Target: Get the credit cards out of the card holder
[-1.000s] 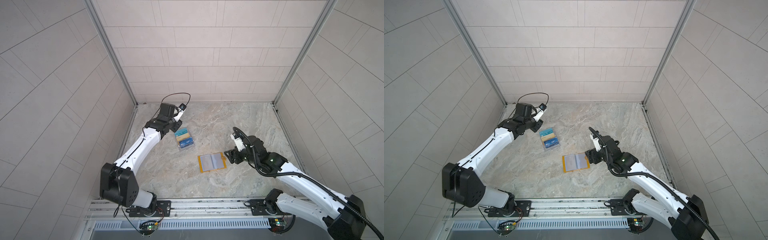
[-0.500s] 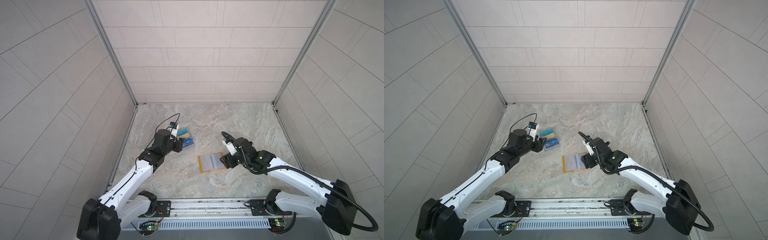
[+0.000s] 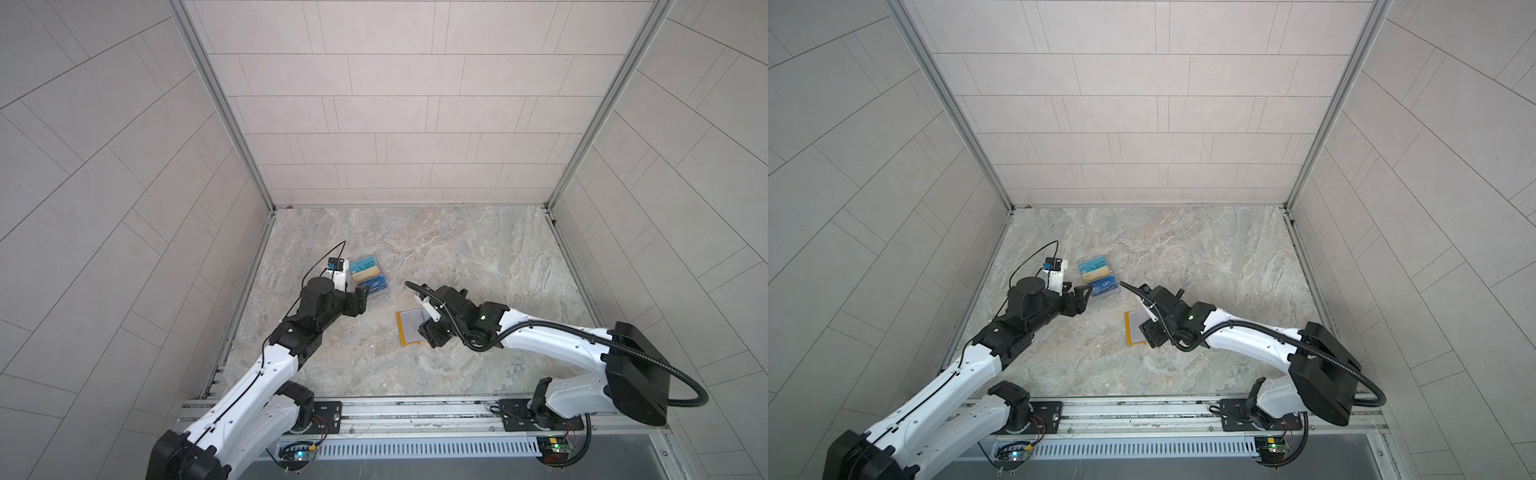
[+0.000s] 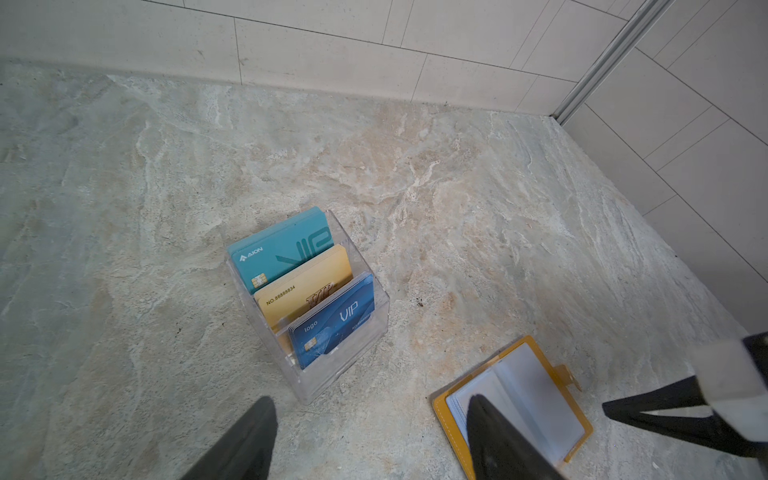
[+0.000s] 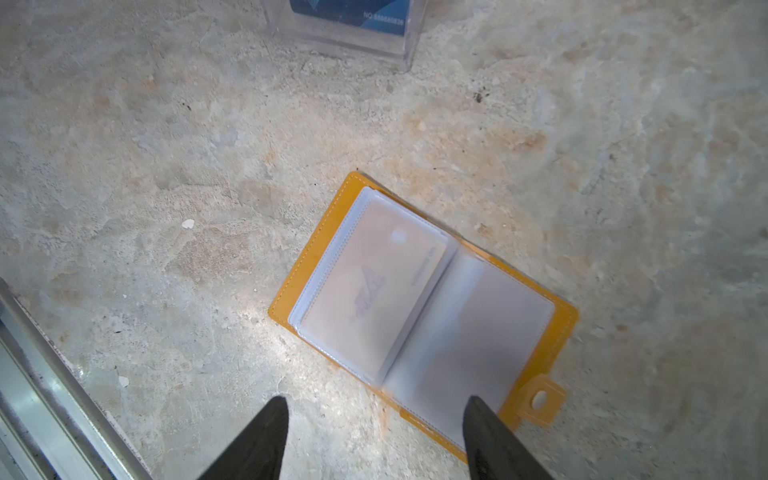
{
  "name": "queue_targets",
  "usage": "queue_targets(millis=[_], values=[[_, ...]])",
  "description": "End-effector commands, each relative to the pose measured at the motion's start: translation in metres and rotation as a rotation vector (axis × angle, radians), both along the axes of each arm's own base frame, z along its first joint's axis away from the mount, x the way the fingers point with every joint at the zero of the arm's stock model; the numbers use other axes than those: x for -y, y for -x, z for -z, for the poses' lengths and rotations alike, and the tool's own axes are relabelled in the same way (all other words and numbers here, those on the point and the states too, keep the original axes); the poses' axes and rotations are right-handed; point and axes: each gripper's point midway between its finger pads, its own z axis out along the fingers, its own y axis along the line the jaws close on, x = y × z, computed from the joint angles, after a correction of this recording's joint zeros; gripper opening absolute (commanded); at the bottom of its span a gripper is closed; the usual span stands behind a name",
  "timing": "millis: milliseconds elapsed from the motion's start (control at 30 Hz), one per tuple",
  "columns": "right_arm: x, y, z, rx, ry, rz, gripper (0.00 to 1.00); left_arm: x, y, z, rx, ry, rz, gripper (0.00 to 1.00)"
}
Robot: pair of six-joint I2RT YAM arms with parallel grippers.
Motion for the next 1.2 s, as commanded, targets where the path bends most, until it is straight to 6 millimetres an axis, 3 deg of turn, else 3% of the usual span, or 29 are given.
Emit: queue_targets(millis=[0, 400, 1167], values=[[-0.013, -0.008, 0.000, 0.029, -0.016, 0.015, 0.67, -0.004, 0.004, 0.000, -0.004, 0.012, -0.019, 0.77], [-0.039, -0.003, 0.027, 0.028, 0.079, -0.071, 0.60, -0.007, 0.016, 0.011, -0.022, 0.031, -0.025, 0.82], [-0.027, -0.005, 0.064, 0.008, 0.203, -0.062, 0.49, -0.009, 0.021, 0.013, -0.036, 0.012, -0.018, 0.82]])
